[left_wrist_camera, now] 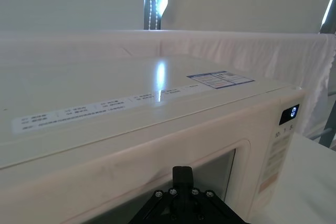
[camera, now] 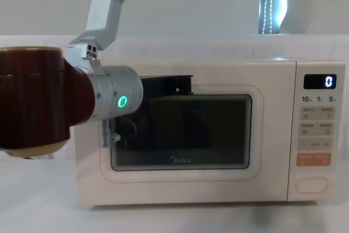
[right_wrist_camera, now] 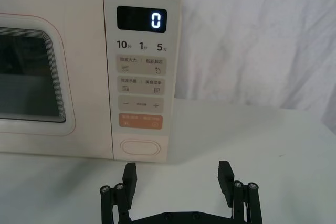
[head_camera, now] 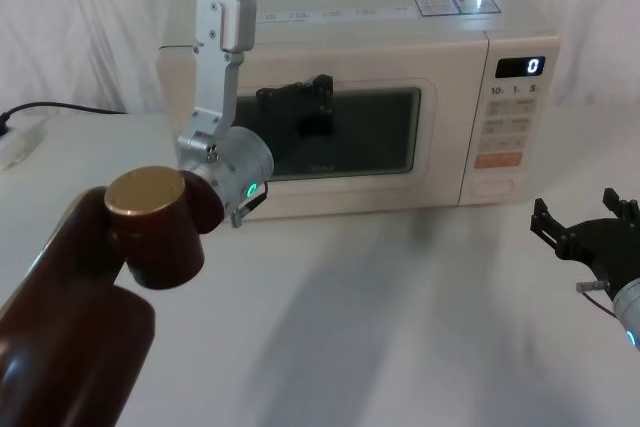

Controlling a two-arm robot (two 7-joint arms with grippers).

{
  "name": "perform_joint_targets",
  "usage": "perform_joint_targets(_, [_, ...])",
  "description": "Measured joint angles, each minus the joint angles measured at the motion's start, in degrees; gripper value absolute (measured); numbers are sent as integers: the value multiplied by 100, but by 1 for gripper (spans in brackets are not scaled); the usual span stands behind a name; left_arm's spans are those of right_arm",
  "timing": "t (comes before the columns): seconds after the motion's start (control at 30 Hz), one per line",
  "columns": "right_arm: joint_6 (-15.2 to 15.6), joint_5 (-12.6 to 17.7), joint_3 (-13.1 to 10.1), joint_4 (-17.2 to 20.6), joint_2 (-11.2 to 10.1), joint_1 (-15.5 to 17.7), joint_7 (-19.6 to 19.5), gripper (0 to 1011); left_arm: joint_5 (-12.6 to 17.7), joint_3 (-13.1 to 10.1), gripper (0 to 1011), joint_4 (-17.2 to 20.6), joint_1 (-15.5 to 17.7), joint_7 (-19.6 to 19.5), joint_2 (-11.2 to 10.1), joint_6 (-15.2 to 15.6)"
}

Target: Press the button to open the microwave door with one hand; close the microwave door with the other hand.

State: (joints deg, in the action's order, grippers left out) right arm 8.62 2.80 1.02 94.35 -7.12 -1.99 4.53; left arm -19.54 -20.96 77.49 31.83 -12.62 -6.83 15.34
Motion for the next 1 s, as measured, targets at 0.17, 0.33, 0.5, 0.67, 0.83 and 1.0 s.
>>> perform_joint_targets(0.17, [0, 0, 0, 0, 0, 0, 0, 1002, -4, 62, 0, 338, -240, 55, -89, 55])
perform_joint_targets(0.33, [0, 0, 0, 0, 0, 0, 0, 1002, -7, 158, 8, 773, -583, 124, -247, 109])
perform_joint_targets(0.5, [0, 0, 0, 0, 0, 0, 0, 1002, 63, 295, 151, 1219, -970, 280, -423, 121])
perform_joint_targets(0.67, [0, 0, 0, 0, 0, 0, 1, 1002, 165, 454, 278, 1578, -1321, 413, -561, 93])
perform_joint_targets(0.83, [0, 0, 0, 0, 0, 0, 0, 1002, 290, 673, 438, 1931, -1797, 552, -686, 2])
perform_joint_targets(1.0, [0, 0, 0, 0, 0, 0, 0, 1002, 382, 871, 603, 2153, -2246, 673, -748, -79])
